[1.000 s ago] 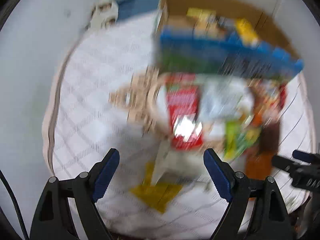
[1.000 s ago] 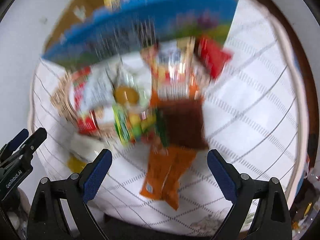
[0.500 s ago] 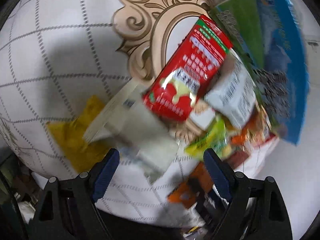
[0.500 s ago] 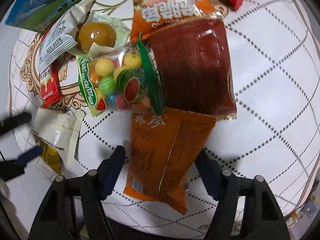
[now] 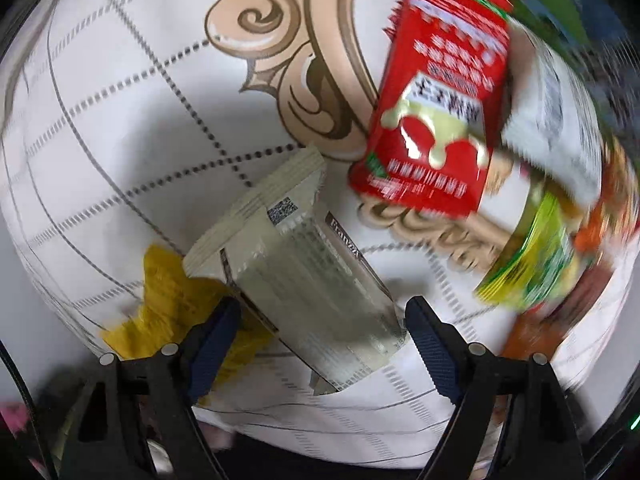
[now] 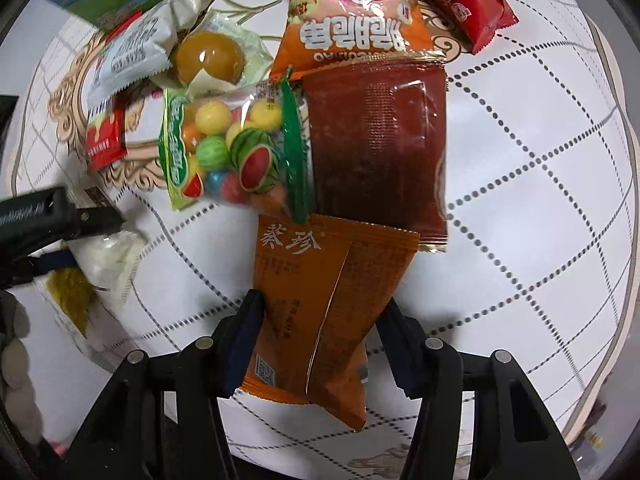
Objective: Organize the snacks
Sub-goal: 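Grasp the white bread packet with left tool while right tool grasps orange bag, then lift both packets and carry them over the cardboard box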
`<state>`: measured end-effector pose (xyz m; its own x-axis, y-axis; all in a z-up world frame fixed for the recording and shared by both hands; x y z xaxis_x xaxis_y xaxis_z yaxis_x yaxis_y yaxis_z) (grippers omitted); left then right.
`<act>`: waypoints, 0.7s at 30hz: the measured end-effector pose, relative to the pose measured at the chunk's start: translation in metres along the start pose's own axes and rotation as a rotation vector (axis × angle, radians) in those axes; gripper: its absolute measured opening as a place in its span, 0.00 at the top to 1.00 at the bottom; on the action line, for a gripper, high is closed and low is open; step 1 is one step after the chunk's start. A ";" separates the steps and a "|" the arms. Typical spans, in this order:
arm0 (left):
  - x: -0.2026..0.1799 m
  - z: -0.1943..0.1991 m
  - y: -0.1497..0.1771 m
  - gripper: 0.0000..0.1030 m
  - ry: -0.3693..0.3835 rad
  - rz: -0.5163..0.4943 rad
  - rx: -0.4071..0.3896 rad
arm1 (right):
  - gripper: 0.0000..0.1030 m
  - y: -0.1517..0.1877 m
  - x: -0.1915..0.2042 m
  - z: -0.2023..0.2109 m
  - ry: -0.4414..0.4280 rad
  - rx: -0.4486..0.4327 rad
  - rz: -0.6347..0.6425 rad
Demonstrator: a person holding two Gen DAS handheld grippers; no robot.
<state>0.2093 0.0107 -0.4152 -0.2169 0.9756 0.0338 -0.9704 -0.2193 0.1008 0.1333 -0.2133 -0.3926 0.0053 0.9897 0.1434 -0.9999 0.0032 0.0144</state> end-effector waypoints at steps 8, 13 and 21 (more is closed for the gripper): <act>0.018 0.002 -0.012 0.48 -0.008 0.059 -0.054 | 0.42 0.007 -0.008 -0.002 0.002 0.011 0.008; -0.020 0.017 -0.031 0.52 -0.057 -0.091 -0.187 | 0.50 0.000 -0.009 -0.003 -0.028 0.008 0.009; -0.094 0.003 0.006 0.49 -0.051 -0.402 -0.173 | 0.51 0.006 -0.038 0.010 -0.060 0.055 -0.015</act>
<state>0.2243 -0.0826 -0.4143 0.1827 0.9803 0.0756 -0.9810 0.1868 -0.0520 0.1274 -0.2520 -0.3879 0.0228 0.9792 0.2014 -0.9975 0.0087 0.0707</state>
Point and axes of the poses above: each gripper's, at about its wrist camera, not at the fingertips, and z roughly against the way its jaws point, x to its left, y to its underside, the point moved 10 cm from there along -z, roughly the way its jaws point, and after that the axes turned 6 degrees about -x, right-handed, at the moved point
